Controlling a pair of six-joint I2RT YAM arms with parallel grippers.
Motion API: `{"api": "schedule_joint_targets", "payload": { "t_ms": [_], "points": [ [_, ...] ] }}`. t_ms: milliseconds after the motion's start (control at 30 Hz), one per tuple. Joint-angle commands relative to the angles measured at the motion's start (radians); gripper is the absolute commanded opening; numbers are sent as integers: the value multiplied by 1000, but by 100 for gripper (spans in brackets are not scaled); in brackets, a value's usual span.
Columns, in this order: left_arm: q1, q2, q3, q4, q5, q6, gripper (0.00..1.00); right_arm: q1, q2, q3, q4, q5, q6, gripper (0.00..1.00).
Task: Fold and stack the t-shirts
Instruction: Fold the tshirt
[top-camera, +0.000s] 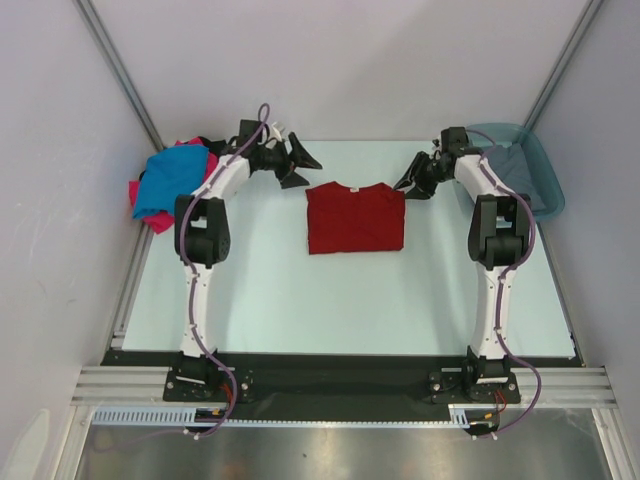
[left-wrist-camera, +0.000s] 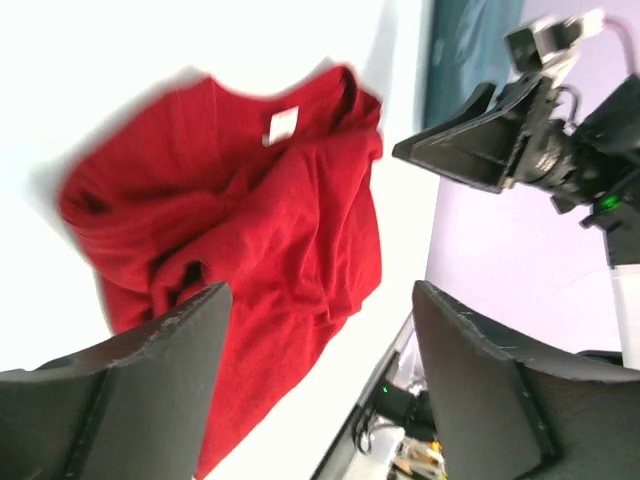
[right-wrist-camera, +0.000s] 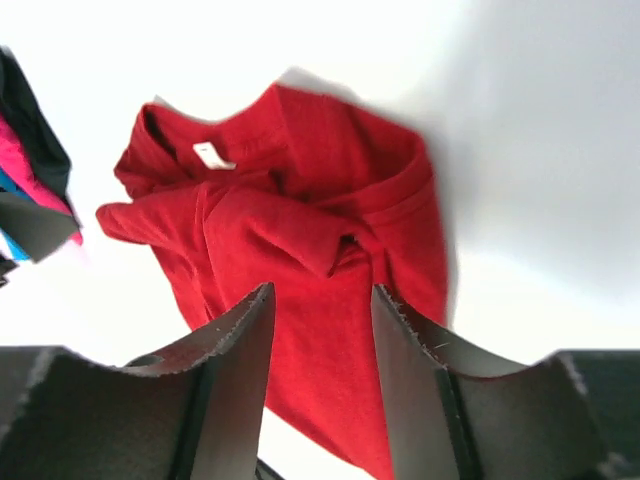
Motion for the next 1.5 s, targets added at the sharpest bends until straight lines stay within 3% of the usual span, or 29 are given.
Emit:
{"api": "schedule_joint_targets", "payload": {
  "t_ms": [0, 33, 167, 467, 800, 1167, 1467],
  "points": [
    [41, -25, 64, 35, -9, 0, 83, -15, -10, 73, 53, 50, -28, 50],
    [50, -33, 62, 31, -13, 11, 100, -18, -19, 84, 50, 59, -40, 50],
    [56, -94, 42, -2, -15, 43, 100, -18, -61, 121, 26, 71, -60, 56],
    [26, -187, -165, 48, 10, 35, 100, 8, -44, 145, -71, 41, -109, 56],
    [-57, -93, -87, 94, 50, -23, 100, 21, 56, 183, -88, 19, -125, 56],
    [-59, -24, -53, 163, 73, -110, 100, 20, 203, 368, -143, -74, -91, 55],
    [-57, -36, -48, 110, 70, -95, 100, 25, 186, 302, -91, -166, -1, 54]
  ]
}}
